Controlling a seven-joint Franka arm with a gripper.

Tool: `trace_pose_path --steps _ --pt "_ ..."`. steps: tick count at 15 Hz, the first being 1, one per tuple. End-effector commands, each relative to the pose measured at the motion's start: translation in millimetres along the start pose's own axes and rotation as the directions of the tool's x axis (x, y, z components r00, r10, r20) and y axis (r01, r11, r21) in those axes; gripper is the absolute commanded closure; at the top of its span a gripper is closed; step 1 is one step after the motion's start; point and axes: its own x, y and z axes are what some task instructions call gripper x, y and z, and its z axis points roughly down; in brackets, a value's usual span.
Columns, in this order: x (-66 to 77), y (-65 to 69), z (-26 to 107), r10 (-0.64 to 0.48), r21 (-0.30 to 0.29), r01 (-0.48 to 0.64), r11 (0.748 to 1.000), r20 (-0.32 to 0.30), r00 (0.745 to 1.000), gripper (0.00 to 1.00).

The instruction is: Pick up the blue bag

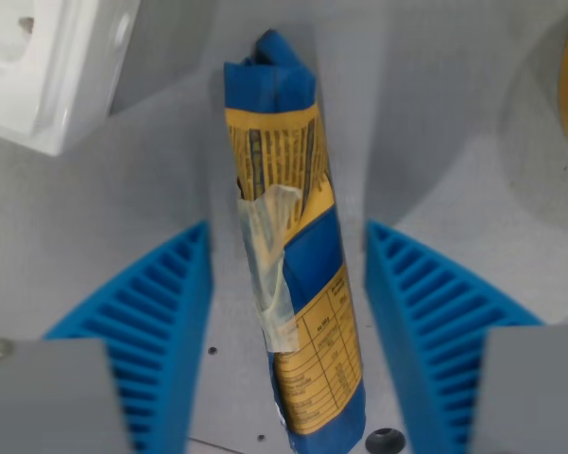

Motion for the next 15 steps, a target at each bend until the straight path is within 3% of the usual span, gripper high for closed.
trace_pose_path --steps 1,8,15 --pt "-4.4 -1.6 -3.4 -0.014 -0.078 0.009 0.997 -0.064 0.998 1.00" --pt "-4.4 -1.6 -3.4 -0.014 -0.078 0.009 0.997 -0.064 0.998 1.00" --pt "-15.3 -1.5 -37.9 -0.015 -0.070 0.011 0.997 -0.050 0.999 1.00"
